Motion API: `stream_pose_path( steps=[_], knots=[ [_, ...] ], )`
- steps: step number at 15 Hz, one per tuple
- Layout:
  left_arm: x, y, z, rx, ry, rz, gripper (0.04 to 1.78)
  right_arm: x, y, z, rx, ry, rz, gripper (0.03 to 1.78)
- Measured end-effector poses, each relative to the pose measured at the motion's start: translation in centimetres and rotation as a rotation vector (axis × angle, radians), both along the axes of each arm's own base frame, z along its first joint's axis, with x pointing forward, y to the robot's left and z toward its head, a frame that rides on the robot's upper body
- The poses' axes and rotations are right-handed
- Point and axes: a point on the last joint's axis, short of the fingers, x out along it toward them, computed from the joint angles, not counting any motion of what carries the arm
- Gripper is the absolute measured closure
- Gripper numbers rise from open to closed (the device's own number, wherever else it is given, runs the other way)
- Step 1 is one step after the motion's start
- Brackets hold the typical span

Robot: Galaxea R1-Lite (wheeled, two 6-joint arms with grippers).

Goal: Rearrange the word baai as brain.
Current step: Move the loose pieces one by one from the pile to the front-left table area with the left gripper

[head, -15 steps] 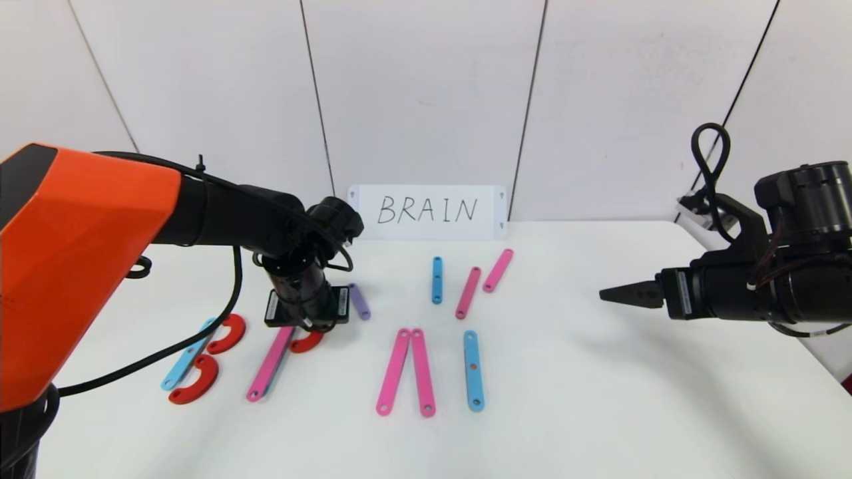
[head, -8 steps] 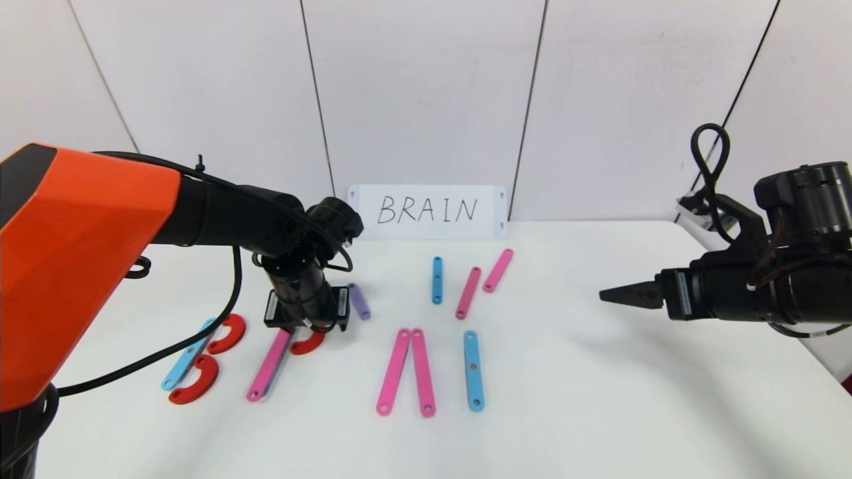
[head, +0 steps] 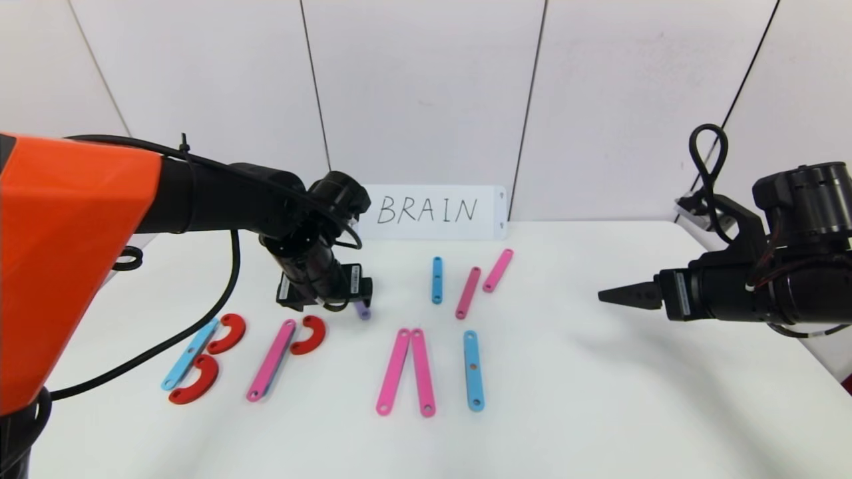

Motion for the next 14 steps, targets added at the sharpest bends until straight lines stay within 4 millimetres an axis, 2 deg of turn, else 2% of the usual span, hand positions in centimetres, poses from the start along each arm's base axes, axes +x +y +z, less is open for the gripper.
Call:
stream_pose_path(
  steps=[4,8,14],
  knots=[
    [1.5,-1.3,0.1,-0.025,-0.043,0.005,0.07,0.0,0.0,0.0,-0.001,0.0,0.0,0.08],
    [3.1,-2.0,-1.5,-0.001,-0.057,0.09,0.07,0.0,0.0,0.0,0.0,0.001,-0.002,0.08],
    [3.8,-2.6,-3.1,0.039,-0.06,0.122,0.08,0.0,0.0,0.0,0.0,0.001,-0.001,0.08]
  ],
)
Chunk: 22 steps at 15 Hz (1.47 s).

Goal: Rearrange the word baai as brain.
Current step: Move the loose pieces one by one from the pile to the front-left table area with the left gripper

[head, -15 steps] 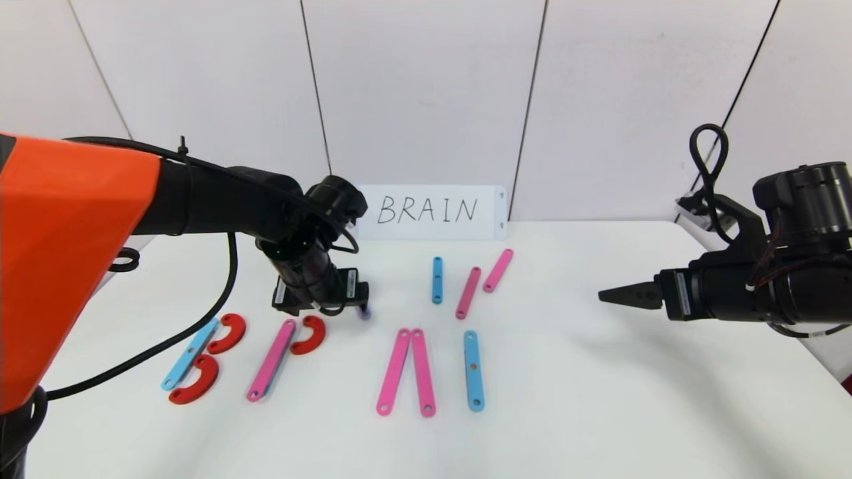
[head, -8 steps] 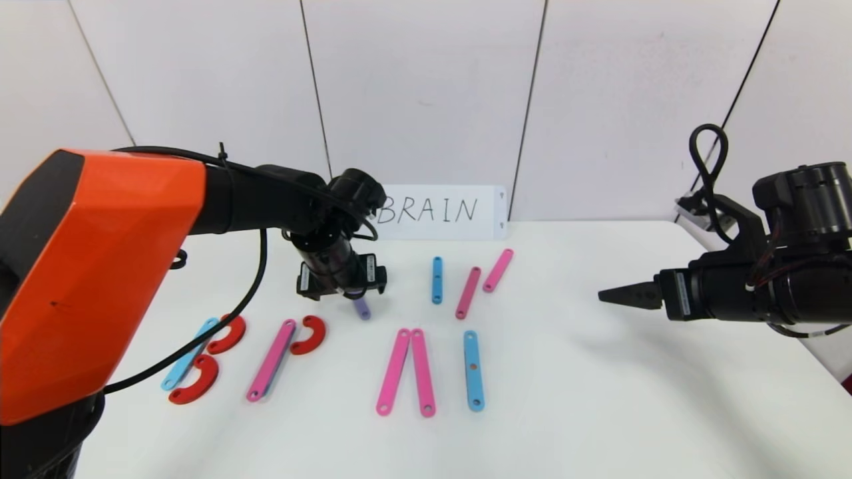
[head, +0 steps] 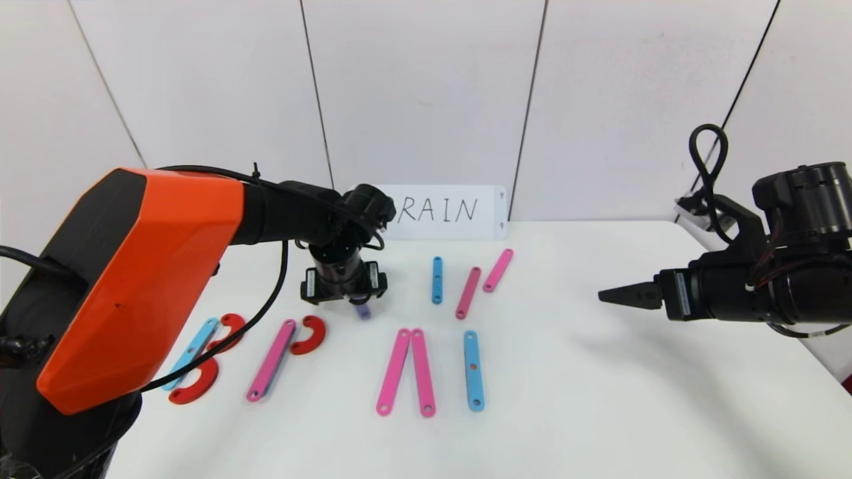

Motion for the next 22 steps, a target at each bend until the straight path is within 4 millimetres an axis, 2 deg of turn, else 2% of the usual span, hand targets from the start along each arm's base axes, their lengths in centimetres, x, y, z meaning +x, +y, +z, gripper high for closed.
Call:
stream_pose_path(
  steps=[2,5,10,12,17,22],
  knots=[
    [0.0,-0.2,-0.3,0.004,0.005,-0.001,0.15,0.0,0.0,0.0,0.0,0.0,0.0,0.08],
    [0.1,-0.3,-0.6,0.005,0.01,0.002,0.45,0.0,0.0,0.0,0.0,0.0,0.0,0.08],
    [0.1,-0.4,-0.9,0.006,0.015,0.003,1.32,0.0,0.0,0.0,0.0,0.0,0.0,0.08],
    [0.1,-0.5,-0.9,0.007,0.016,0.002,1.53,0.0,0.0,0.0,0.0,0.0,-0.001,0.08],
    [-0.1,-0.4,-0.7,-0.006,0.016,0.021,1.55,0.0,0.0,-0.1,0.001,0.002,0.001,0.08],
    [-1.4,0.3,1.8,-0.055,-0.001,0.091,1.55,0.0,0.0,-0.1,0.0,0.004,0.001,0.08]
  ],
)
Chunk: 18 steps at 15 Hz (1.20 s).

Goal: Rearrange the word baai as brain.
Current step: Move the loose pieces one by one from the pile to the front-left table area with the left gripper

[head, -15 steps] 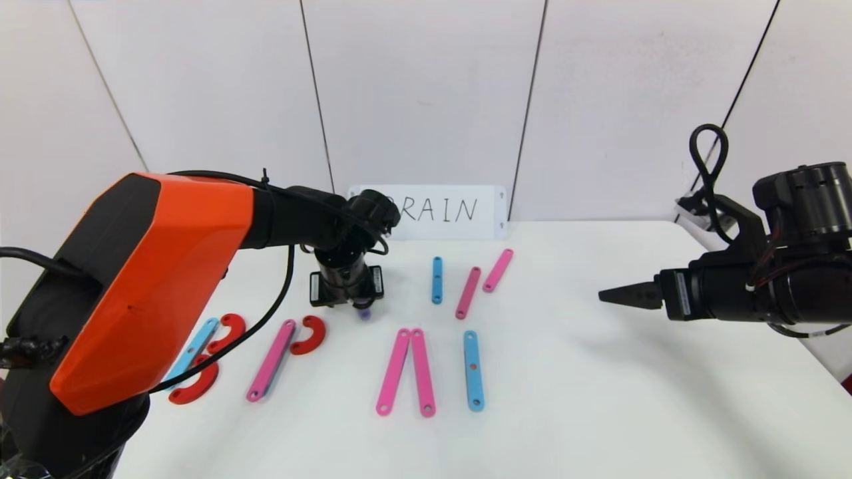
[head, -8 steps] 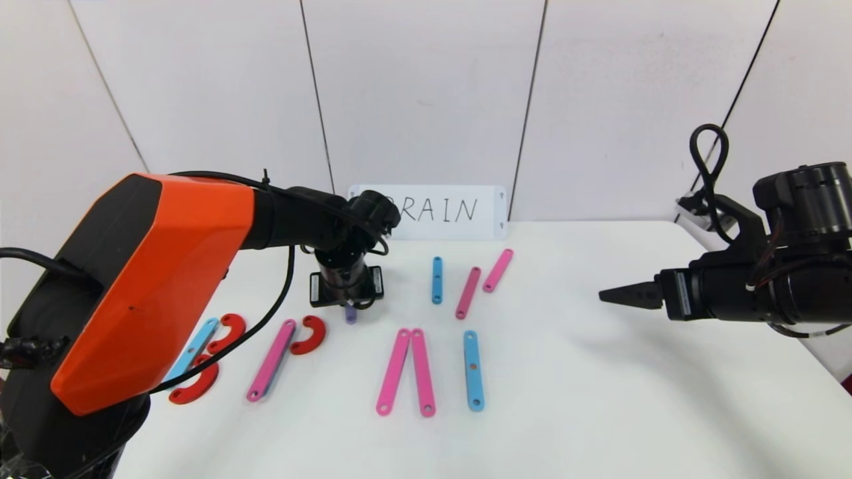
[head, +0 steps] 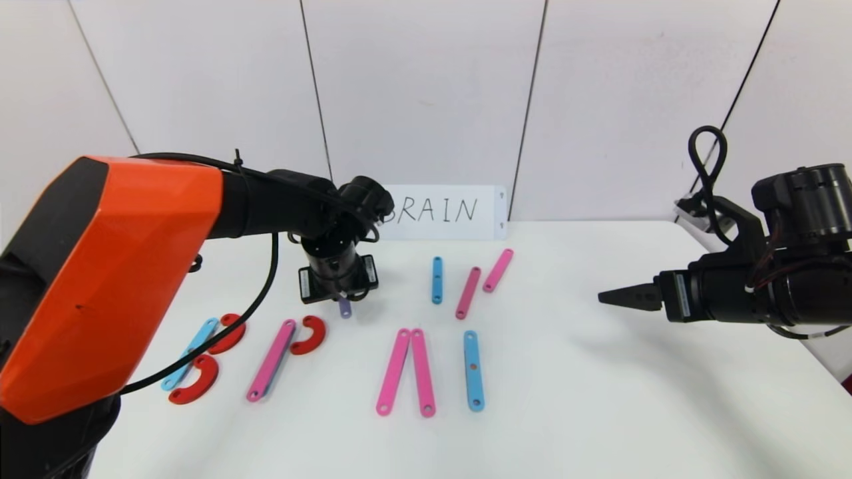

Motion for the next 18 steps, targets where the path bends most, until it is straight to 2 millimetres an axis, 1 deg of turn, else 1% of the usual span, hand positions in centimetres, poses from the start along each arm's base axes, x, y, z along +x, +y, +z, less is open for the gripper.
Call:
stream_pose_path(
  steps=[3,7,10,13,16,18],
  knots=[
    [-1.8,1.0,1.0,0.025,0.028,0.032,1.55,0.0,0.0,0.0,0.0,-0.001,0.0,0.08],
    [-4.8,1.7,1.2,0.075,0.041,0.09,1.55,-0.1,0.0,0.0,0.0,-0.001,0.0,0.08],
    [-7.2,2.3,0.6,0.092,0.081,0.103,1.55,-0.1,0.0,0.0,0.001,0.0,0.001,0.08],
    [-8.8,2.8,0.1,0.068,0.066,0.095,1.55,0.0,0.0,0.0,0.001,0.0,0.002,0.08],
    [-10.5,2.4,-0.6,0.046,0.064,0.107,1.55,0.0,0.0,0.0,0.0,0.001,0.001,0.08],
    [-11.0,2.1,-0.9,0.04,0.072,0.121,1.55,0.0,0.0,0.0,0.0,0.001,0.001,0.08]
  ],
)
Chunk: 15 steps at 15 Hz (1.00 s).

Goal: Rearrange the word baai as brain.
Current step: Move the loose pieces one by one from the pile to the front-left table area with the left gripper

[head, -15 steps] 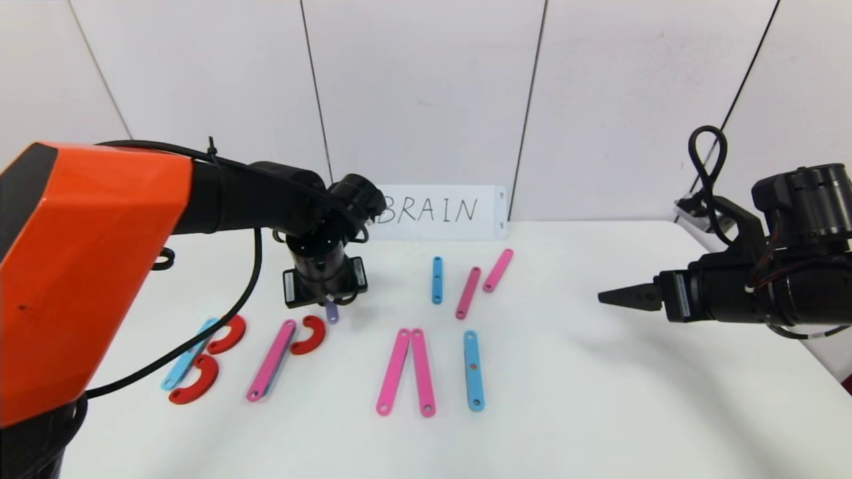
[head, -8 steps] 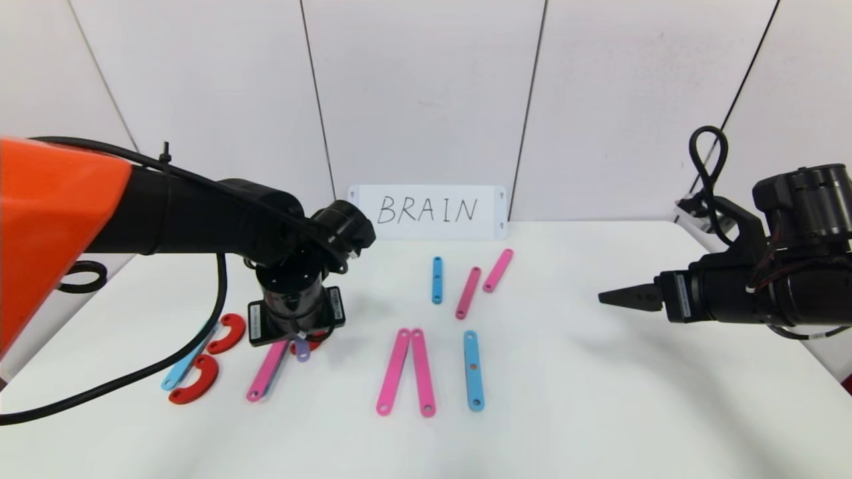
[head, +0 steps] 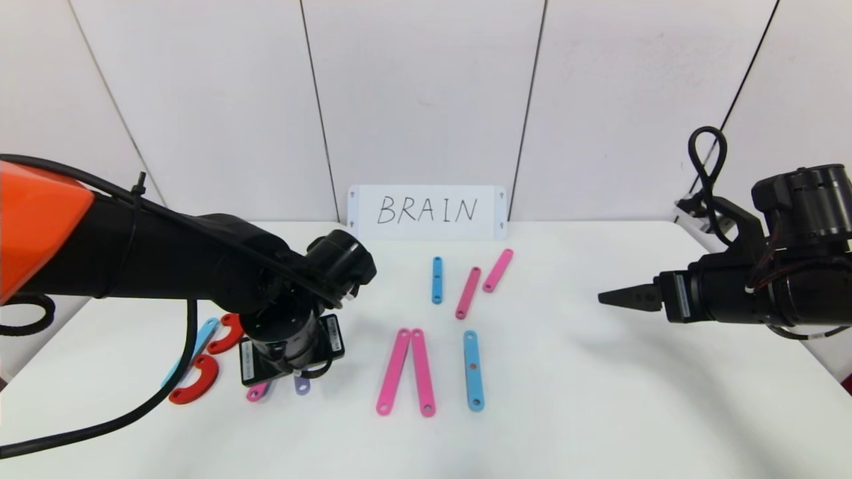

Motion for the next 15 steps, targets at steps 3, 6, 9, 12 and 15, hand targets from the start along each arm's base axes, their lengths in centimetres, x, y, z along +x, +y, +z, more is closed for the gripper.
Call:
stream_pose_path(
  steps=[3,6,9,12,15],
  knots=[
    [-0.2,-0.1,-0.5,-0.005,0.01,0.037,1.55,0.0,0.0,0.0,0.0,0.0,0.0,0.08],
    [0.0,-0.2,-1.0,-0.002,0.021,0.051,1.55,0.0,0.0,0.0,0.0,0.001,0.0,0.08],
    [0.0,-0.2,-1.3,0.0,0.031,0.067,1.55,0.0,0.0,-0.1,0.0,0.002,0.0,0.08],
    [0.0,-0.2,-1.5,-0.001,0.036,0.082,1.55,0.0,0.0,-0.1,0.0,0.003,0.0,0.08],
    [-0.1,-0.2,-1.7,-0.001,0.04,0.093,1.55,0.0,0.0,-0.1,0.0,0.002,0.0,0.08]
  ],
)
